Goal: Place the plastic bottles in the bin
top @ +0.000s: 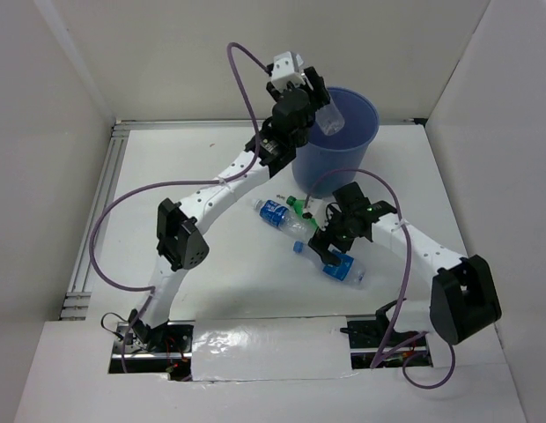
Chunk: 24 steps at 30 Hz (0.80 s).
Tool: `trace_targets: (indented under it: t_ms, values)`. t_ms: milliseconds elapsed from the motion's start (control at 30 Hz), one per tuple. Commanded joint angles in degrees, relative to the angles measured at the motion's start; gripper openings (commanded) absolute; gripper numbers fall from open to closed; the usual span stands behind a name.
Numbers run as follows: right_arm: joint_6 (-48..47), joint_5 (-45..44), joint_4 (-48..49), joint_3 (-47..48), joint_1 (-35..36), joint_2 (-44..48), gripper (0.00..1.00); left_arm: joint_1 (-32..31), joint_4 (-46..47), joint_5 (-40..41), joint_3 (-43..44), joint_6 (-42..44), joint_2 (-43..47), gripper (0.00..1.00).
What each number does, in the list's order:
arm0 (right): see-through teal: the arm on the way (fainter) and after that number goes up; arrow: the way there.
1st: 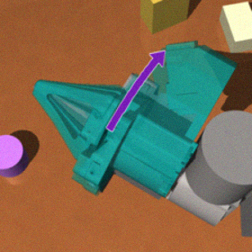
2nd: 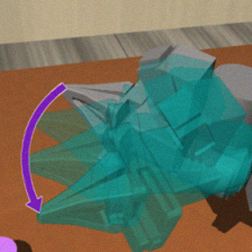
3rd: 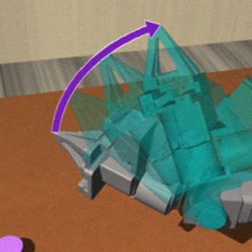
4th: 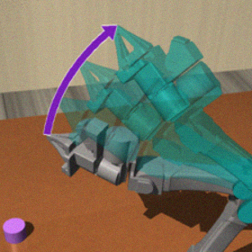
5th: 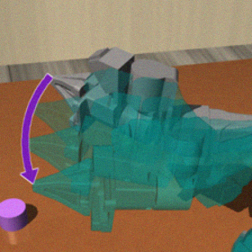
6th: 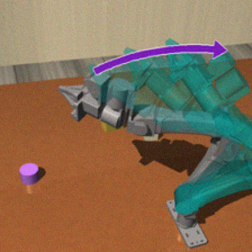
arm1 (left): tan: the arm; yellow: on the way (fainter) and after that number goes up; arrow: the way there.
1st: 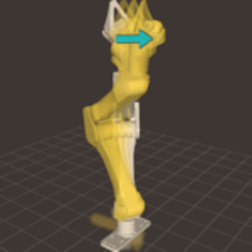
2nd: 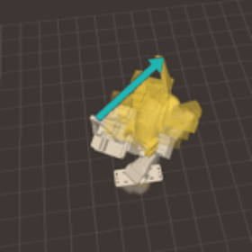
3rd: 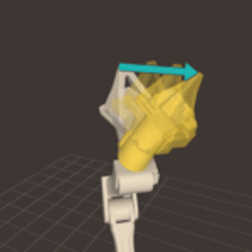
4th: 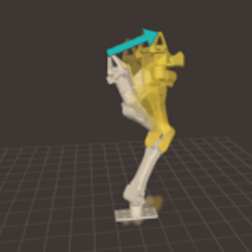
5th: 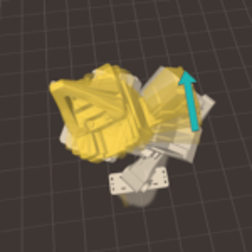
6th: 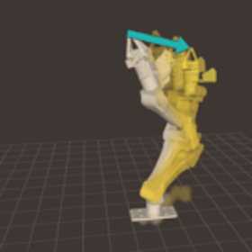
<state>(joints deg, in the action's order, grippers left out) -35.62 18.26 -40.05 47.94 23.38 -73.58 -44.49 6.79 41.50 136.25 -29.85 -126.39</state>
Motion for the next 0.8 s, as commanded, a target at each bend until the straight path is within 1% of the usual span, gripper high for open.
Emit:
trace_targets:
  t_ms: [0,33,67,100,133,233,267,333,367,400,433,467,500,533,567,600,633,667,700,733,767]
  values:
    - [0.98,-3.83,4.54,-0.83,2.98,-3.66,0.99,0.71,0.25,1.23,-7.03,2.17,2.89,0.80]
    - [1.51,-4.63,4.54,-0.83,2.99,-4.72,0.99,0.72,0.24,0.35,-7.05,1.20,2.90,0.80]
    - [1.51,-5.25,4.55,-0.83,4.04,-5.77,0.99,1.33,-1.23,-0.18,-7.05,1.19,3.42,0.85]
    - [1.51,-5.78,5.07,-0.83,4.05,-7.79,0.99,1.34,-1.25,-1.32,-7.05,1.19,3.43,0.95]
    - [1.51,-6.56,5.07,-0.83,4.74,-8.76,0.99,1.34,-1.25,-1.33,-7.05,2.50,4.21,1.00]
    - [2.13,-8.32,5.60,-0.22,5.97,-12.19,0.99,1.34,-1.25,-1.86,-6.34,4.26,5.88,1.00]
    - [2.13,-8.33,5.60,-0.22,5.98,-12.81,0.92,1.34,-1.77,-1.86,-6.95,4.97,8.15,1.00]
    - [2.13,-8.95,5.60,-0.22,6.59,-13.86,0.80,1.34,-2.39,-0.81,-11.42,4.97,11.76,1.00]
    - [2.13,-8.95,5.60,-0.22,6.59,-13.87,0.71,1.34,-2.39,-0.28,-14.05,4.97,14.13,1.00]
    - [2.13,-8.07,5.60,-0.22,6.59,-13.87,0.47,1.34,-2.39,0.25,-20.60,3.93,19.72,1.00]
    - [1.43,-6.33,4.03,-0.22,6.59,-12.22,0.33,1.34,-3.00,0.86,-24.32,2.09,22.82,1.00]
    - [0.38,-5.00,3.15,0.48,6.59,-10.89,0.15,1.94,-3.53,0.87,-28.19,1.20,25.90,1.00]
    - [-0.85,-3.16,1.83,1.70,5.90,-9.32,0.10,1.95,-4.58,0.87,-35.45,-0.20,31.93,1.00]
    - [-2.34,-1.06,-2.44,2.93,5.89,-5.56,0.08,2.73,-6.42,0.87,-38.65,-2.13,34.78,1.00]
    - [-5.92,3.40,-4.92,6.16,5.02,-3.52,0.06,2.74,-12.53,1.48,-44.34,-8.41,37.42,1.00]
    - [-8.13,5.88,-7.73,8.46,5.01,-1.58,0.05,4.83,-15.63,0.87,-47.36,-11.87,39.88,1.00]
    - [-10.24,7.91,-13.68,11.01,4.40,1.31,0.05,5.81,-18.45,-0.26,-50.26,-15.38,44.17,1.00]
    - [-13.92,11.15,-16.26,13.73,4.40,2.12,0.05,6.86,-20.74,-3.58,-53.07,-20.99,45.95,1.00]
    - [-15.26,12.31,-18.63,19.41,3.70,2.13,0.05,7.74,-23.28,-5.44,-58.76,-23.22,47.36,1.00]
    - [-16.32,13.37,-22.66,22.43,3.17,2.65,0.05,8.88,-24.27,-7.20,-61.34,-25.76,48.51,1.00]
    - [-18.07,14.77,-24.35,25.42,3.17,2.65,0.05,8.89,-24.80,-10.87,-63.80,-29.18,50.00,1.00]
